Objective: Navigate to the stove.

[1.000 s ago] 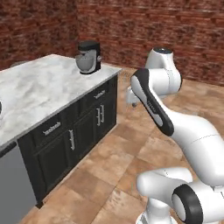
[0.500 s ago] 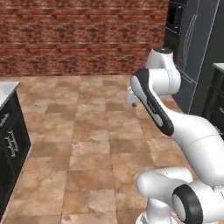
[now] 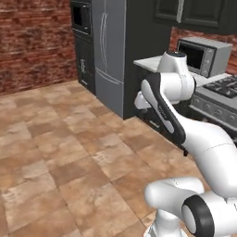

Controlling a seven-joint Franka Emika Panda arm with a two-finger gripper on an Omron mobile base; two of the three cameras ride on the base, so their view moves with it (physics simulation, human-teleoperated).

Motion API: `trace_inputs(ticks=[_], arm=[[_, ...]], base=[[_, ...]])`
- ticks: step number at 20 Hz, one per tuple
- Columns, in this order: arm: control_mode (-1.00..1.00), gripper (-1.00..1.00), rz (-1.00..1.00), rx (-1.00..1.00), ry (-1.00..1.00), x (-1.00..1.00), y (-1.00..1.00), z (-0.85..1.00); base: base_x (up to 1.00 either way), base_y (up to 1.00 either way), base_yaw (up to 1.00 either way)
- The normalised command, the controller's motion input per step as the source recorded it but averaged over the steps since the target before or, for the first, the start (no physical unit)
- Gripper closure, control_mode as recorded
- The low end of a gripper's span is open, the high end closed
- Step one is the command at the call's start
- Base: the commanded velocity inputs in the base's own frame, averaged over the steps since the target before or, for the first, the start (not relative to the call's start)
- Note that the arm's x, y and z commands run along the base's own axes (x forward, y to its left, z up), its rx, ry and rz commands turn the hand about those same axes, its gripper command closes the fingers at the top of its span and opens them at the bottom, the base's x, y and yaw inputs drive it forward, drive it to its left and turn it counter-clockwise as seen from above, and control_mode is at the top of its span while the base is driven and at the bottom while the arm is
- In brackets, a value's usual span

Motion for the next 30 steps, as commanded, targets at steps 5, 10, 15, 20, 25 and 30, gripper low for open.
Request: trace_inputs(ticks=[5,10,15,20,25,30], arm=[[1.00,-1.00,0.00,0.00,0.00,0.00,0.00,0.00],[1.00,-1.00,0.00,0.00,0.00,0.00,0.00,0.00],[1.00,-1.00,0.00,0.00,0.00,0.00,0.00,0.00],[1.00,-1.00,0.00,0.00,0.00,0.00,0.00,0.00],[1.00,-1.00,0.00,0.00,0.00,0.00,0.00,0.00],[1.00,-1.00,0.00,0.00,0.00,0.00,0.00,0.00]], base=[[0.83,0.28,-0.59],[0.96,0.23,-0.58],[0.92,0.14,-0.59],[0.64,0.05,-0.69],[0.94,0.26,-0.61],[1.00,0.36,-0.52]])
